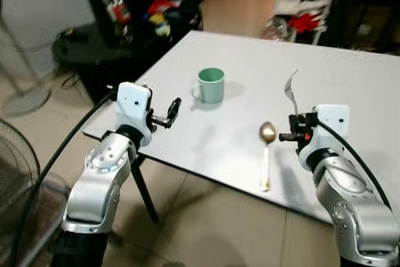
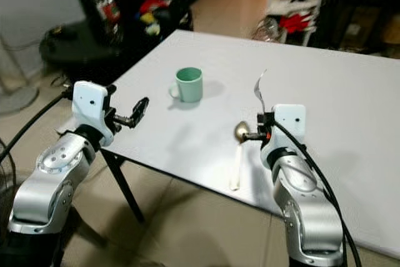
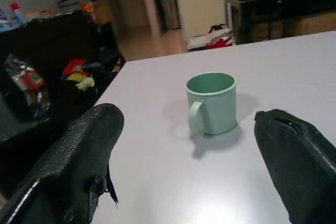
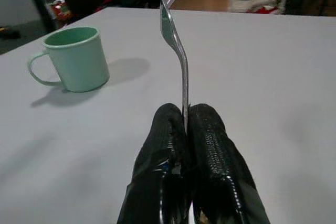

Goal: Setting the table

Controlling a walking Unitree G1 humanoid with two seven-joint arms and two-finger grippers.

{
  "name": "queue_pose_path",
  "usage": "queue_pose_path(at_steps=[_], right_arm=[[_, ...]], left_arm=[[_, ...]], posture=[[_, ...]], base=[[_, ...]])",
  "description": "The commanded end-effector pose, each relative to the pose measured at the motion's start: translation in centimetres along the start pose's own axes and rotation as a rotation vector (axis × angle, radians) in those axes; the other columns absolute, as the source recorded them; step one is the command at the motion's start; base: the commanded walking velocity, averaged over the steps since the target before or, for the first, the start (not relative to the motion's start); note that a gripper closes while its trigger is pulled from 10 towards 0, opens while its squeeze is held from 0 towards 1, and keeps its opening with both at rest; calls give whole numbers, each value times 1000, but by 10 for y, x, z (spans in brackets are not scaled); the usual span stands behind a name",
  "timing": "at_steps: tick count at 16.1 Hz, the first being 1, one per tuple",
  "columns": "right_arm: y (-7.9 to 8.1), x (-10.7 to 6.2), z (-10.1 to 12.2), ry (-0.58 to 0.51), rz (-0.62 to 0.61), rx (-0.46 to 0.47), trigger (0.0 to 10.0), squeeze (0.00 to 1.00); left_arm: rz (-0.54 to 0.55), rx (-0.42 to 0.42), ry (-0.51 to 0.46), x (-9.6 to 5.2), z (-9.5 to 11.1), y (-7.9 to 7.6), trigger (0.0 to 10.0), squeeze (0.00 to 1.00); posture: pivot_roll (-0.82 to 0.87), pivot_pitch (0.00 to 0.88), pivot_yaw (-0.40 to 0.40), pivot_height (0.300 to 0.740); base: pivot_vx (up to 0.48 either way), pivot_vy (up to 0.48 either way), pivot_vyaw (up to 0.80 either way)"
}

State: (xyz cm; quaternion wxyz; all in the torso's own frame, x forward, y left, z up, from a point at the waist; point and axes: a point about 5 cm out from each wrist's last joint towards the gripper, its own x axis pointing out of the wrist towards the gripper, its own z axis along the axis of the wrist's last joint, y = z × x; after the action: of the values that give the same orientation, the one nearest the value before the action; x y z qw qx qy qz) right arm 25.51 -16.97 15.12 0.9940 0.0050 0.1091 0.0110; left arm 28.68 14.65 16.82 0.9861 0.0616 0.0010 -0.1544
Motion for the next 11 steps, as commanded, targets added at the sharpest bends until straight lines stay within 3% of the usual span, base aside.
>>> queue_pose_path(at_steps=[1, 2, 4, 7, 10, 11], right_arm=[[2, 0, 2, -4, 2, 13, 10000, 0], [3, 0, 5, -11, 8, 23, 10000, 0], [2, 3, 5, -2, 7, -2, 10000, 0], [-5, 7, 7, 27, -10, -58, 10000, 0], [-11, 30, 5, 121, 54, -200, 10000, 0], [-11, 32, 5, 127, 66, -208, 10000, 0]], left_arm=[[9, 23, -2, 0, 3, 5, 10000, 0], [21, 21, -2, -1, 2, 6, 10000, 0], [26, 50, 5, -1, 2, 6, 10000, 0], [24, 26, 8, -2, 1, 4, 10000, 0], [-20, -3, 26, -1, -1, -2, 10000, 0], [-28, -3, 28, -1, -2, -3, 10000, 0]], posture=[[47, 0, 78, 740], [46, 0, 80, 740], [51, 0, 76, 740], [49, 0, 76, 740], [42, 0, 82, 740], [42, 0, 82, 740]], base=[[0, 480, -775], [0, 480, -781], [0, -240, -784], [0, -411, 0], [0, 0, 0], [0, 0, 0]])
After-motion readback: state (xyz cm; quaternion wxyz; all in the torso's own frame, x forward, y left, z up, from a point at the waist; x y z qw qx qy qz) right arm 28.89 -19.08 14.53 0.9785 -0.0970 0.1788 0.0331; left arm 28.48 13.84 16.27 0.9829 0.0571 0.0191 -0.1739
